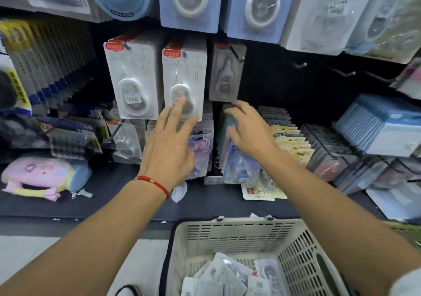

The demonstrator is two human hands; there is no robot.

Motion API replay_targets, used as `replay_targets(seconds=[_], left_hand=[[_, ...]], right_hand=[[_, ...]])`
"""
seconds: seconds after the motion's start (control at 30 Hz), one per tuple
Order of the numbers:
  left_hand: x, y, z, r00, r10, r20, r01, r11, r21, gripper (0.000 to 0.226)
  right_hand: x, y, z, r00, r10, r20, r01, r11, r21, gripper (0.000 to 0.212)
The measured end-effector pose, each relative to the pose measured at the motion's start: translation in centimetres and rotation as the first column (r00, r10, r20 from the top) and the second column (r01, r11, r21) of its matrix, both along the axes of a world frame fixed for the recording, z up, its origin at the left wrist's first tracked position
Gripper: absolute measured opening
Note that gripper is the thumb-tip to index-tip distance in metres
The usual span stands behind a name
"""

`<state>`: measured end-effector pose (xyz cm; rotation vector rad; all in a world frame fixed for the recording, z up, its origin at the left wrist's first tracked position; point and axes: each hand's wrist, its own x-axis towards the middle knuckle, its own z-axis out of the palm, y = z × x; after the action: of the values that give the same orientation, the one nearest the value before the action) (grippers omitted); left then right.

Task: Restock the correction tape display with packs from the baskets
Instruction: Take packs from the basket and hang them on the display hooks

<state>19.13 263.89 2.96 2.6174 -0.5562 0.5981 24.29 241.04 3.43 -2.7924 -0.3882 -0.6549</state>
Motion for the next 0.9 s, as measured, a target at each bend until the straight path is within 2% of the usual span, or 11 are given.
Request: replay_targets(seconds=[0.1, 0.17, 0.23, 0.33, 0.43, 0.5, 0.57, 0.67, 0.77, 0.83, 0.9], left_hand=[[-1.7, -0.2, -1.7, 0.982, -0.118, -0.147, 0.127, 0.991, 0.049, 0.064], [-3.4, -0.2, -3.6, 0.938, -0.215, -0.271, 0.255, 0.959, 0.125, 0.057], [-5.5, -0.3, -6.1, 0.894, -0.263, -0.363, 0.349, 0.917, 0.194, 0.051], [-9.0, -0.8, -11.2, 0.830, -0.239, -0.505, 0.417, 0.866, 0.277, 0.048], [-12.5, -1.4, -16.4, 0.763, -0.168, -0.625, 0.459, 0.821, 0.340, 0.048], [-14.6, -1.3, -19.2, 0.716, -0.105, -0.690, 0.463, 0.812, 0.356, 0.049], [-16.2, -1.0, -21.1, 0.677, -0.052, -0.734, 0.445, 0.824, 0.351, 0.049], [-17.5, -0.9, -22.5, 0.659, -0.017, -0.752, 0.408, 0.848, 0.339, 0.048], [-17.9, -1.0, -22.8, 0.677, -0.023, -0.736, 0.352, 0.888, 0.296, 0.047], [-18.1, -1.0, -22.9, 0.677, -0.017, -0.736, 0.319, 0.908, 0.272, 0.047], [-18.3, -1.1, -23.0, 0.685, -0.005, -0.729, 0.310, 0.907, 0.286, 0.047]], right_hand=[[-5.1, -1.3, -3.2, 0.991, 0.118, -0.059, -0.106, 0.978, 0.180, 0.031], [-8.1, -2.2, -5.9, 0.966, 0.176, -0.191, -0.138, 0.971, 0.197, 0.022], [-10.4, -3.1, -9.0, 0.899, 0.173, -0.402, -0.124, 0.982, 0.145, 0.020], [-13.4, -4.1, -15.2, 0.705, 0.096, -0.703, -0.157, 0.987, -0.022, 0.027], [-16.7, -4.3, -22.0, 0.501, 0.018, -0.865, -0.279, 0.950, -0.141, 0.039], [-18.8, -3.9, -26.0, 0.406, 0.019, -0.914, -0.330, 0.936, -0.127, 0.056], [-20.4, -2.8, -29.0, 0.352, 0.071, -0.933, -0.322, 0.946, -0.049, 0.077], [-21.9, -0.5, -31.9, 0.351, 0.064, -0.934, -0.281, 0.959, -0.040, 0.108], [-23.0, 1.5, -33.6, 0.415, -0.002, -0.910, -0.248, 0.962, -0.115, 0.126], [-23.1, 1.8, -34.0, 0.472, -0.034, -0.881, -0.202, 0.968, -0.145, 0.130], [-22.8, 1.3, -34.1, 0.456, 0.004, -0.890, -0.073, 0.997, -0.033, 0.124]])
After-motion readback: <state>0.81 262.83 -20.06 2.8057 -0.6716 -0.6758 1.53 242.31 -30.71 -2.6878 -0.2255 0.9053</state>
